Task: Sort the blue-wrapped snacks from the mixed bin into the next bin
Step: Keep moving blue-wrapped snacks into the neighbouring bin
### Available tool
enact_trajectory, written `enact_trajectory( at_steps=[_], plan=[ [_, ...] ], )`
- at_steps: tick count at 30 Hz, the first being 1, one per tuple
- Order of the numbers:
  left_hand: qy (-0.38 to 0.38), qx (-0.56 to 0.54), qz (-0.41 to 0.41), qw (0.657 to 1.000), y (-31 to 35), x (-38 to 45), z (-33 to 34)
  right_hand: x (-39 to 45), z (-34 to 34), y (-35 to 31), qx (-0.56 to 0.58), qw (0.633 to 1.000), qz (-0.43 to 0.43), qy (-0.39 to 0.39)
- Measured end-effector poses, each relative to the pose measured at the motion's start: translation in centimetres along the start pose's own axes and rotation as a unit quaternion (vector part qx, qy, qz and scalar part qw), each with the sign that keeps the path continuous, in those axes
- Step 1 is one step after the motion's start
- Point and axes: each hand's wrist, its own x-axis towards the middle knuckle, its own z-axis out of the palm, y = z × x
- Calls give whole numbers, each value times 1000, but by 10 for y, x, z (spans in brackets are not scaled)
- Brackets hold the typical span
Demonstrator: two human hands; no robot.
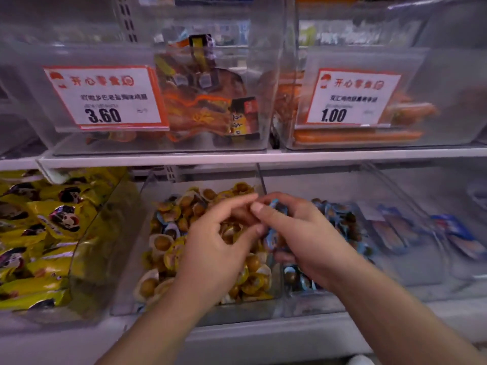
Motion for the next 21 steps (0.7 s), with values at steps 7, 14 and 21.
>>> enact_trajectory(
  at_steps=[7, 14, 21],
  plan=[
    [-296, 299, -49, 906, -42, 1, -12, 19, -70, 17, -443, 886, -8, 135],
    [-334, 410, -42, 848, -64, 2, 9, 19, -36, 38, -351, 930, -64, 88],
    [-184, 464, -23, 866, -98, 31, -30, 26, -36, 47, -343, 933, -44, 100]
  ],
)
